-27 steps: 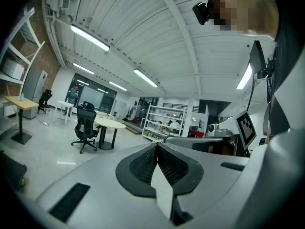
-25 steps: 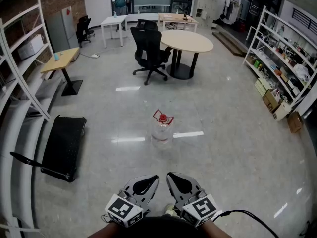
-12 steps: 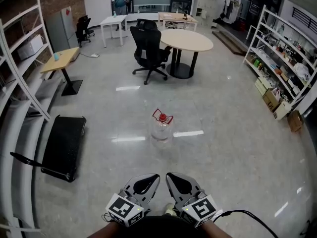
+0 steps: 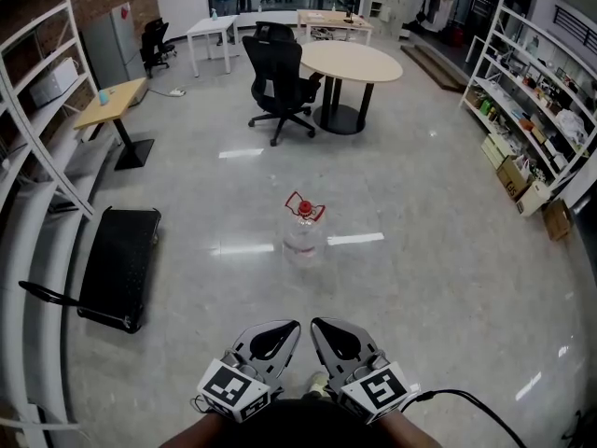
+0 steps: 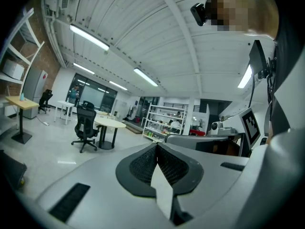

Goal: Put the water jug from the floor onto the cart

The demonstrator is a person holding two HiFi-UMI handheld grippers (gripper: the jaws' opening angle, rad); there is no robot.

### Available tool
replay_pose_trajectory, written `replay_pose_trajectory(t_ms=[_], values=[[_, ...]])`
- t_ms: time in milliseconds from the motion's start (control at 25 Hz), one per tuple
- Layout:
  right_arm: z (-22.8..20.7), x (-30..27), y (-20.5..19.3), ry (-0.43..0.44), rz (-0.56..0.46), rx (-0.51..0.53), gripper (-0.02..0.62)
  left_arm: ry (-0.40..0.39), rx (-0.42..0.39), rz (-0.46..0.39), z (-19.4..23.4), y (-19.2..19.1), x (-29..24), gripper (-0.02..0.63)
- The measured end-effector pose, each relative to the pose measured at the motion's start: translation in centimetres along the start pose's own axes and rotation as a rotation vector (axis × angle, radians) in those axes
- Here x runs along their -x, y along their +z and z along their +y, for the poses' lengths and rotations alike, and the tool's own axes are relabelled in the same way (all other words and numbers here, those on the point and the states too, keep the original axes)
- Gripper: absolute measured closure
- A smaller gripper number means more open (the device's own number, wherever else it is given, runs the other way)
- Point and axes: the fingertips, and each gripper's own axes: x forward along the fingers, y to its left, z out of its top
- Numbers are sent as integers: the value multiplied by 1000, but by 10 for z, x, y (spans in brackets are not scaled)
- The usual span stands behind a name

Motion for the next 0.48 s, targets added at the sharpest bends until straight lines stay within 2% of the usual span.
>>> replay_pose_trajectory(t_ms=[240,480], values=[[-7,7,1,10,-1,3,594,10,3,4,-5,-3,-9,601],[-22,16,3,60,-37,-29,594,41,-2,5,-9,-8,-26,601]])
